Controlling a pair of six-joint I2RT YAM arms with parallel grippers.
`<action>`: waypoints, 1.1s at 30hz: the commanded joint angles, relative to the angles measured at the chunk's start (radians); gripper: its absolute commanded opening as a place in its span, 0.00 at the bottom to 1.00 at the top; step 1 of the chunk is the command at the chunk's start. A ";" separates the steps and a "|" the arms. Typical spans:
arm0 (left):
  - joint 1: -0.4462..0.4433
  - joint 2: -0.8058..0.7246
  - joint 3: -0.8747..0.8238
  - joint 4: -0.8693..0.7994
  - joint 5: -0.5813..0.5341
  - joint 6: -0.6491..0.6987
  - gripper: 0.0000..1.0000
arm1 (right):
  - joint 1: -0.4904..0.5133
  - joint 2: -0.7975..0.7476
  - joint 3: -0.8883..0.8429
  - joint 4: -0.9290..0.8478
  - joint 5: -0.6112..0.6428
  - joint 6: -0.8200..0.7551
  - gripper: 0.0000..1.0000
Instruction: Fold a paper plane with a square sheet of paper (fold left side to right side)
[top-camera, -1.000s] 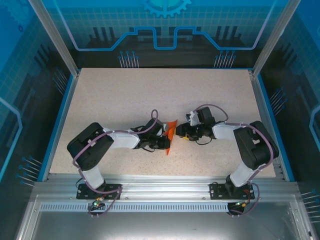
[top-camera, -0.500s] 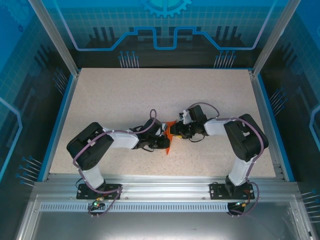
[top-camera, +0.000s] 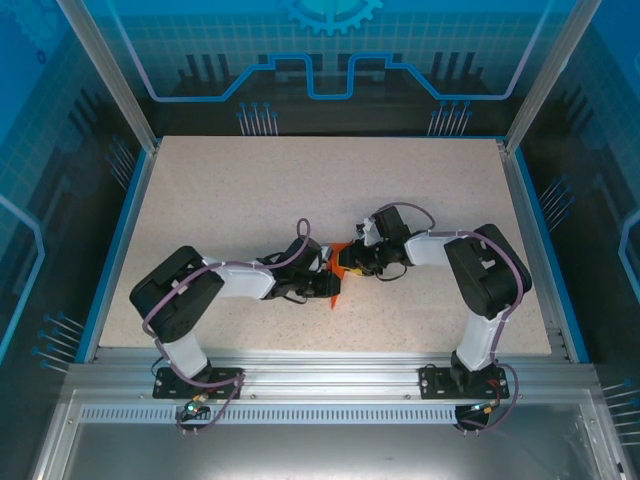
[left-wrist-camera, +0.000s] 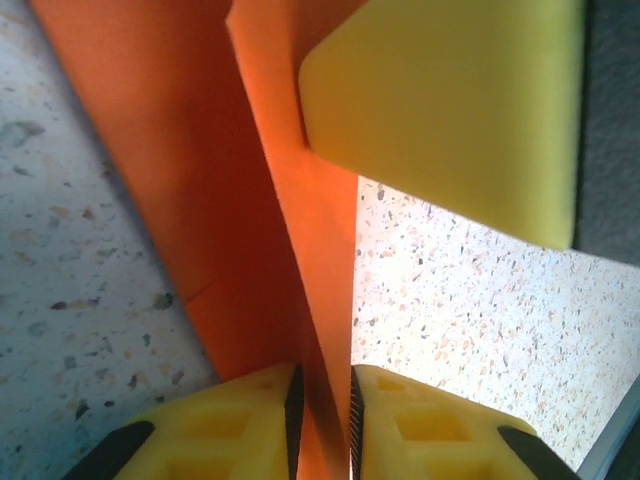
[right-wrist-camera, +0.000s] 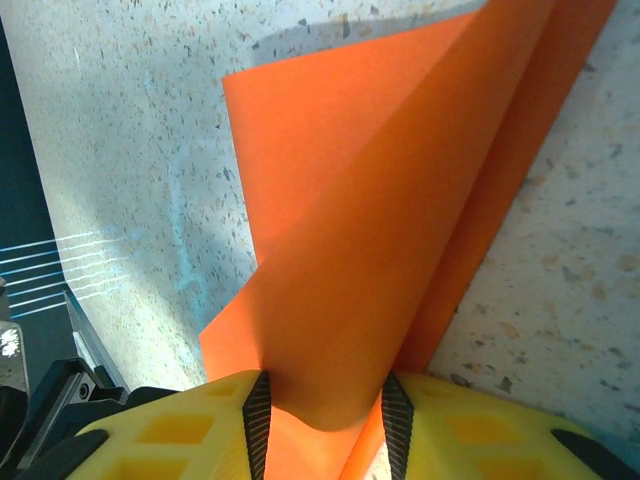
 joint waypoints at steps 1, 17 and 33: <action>0.010 -0.033 -0.021 0.001 0.007 -0.003 0.26 | 0.027 0.063 0.022 -0.048 0.058 -0.033 0.37; 0.124 -0.215 -0.069 -0.023 0.026 -0.054 0.49 | 0.027 0.072 0.034 -0.073 0.062 -0.046 0.37; 0.236 0.060 0.082 0.123 0.225 -0.138 0.38 | 0.027 0.068 0.037 -0.085 0.057 -0.055 0.37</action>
